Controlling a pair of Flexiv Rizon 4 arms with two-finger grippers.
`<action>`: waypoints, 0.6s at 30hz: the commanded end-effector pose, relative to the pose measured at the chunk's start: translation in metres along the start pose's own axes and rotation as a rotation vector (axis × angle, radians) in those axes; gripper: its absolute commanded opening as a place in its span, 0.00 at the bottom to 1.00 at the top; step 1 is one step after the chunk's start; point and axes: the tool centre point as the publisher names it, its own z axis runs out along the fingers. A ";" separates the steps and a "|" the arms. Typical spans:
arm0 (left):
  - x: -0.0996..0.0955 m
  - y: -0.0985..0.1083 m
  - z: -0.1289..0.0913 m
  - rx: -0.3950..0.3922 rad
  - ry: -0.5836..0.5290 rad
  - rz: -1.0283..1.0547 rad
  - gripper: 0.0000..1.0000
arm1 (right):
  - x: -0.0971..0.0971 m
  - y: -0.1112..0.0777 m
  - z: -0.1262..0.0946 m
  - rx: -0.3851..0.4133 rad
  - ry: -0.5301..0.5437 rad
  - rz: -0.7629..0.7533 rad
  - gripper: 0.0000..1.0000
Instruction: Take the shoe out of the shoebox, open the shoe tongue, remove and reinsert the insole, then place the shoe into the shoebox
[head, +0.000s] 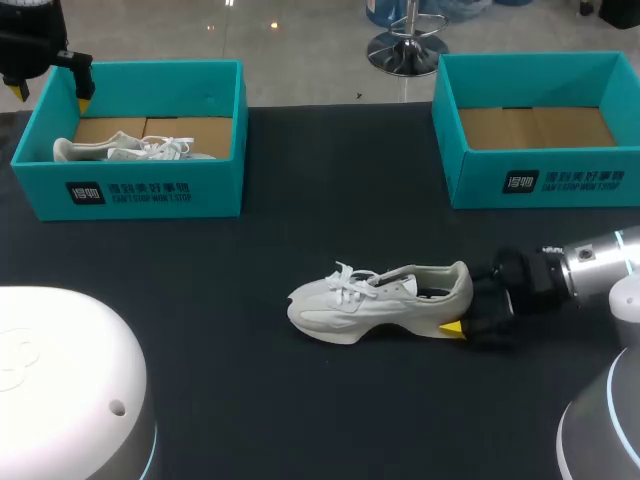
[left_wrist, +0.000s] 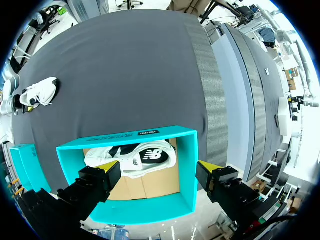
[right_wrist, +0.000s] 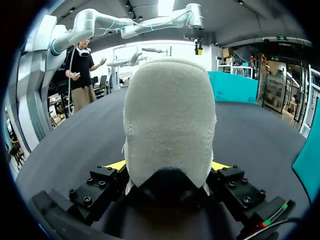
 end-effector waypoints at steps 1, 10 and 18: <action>0.000 -0.001 -0.001 -0.002 0.001 0.000 1.00 | 0.001 -0.001 0.002 0.002 -0.002 0.000 0.00; -0.020 -0.012 -0.005 0.002 0.004 -0.005 1.00 | 0.001 -0.001 0.002 0.002 -0.002 0.000 0.00; -0.087 -0.054 -0.028 0.048 -0.029 -0.087 1.00 | 0.001 -0.001 0.002 0.002 -0.002 0.000 0.00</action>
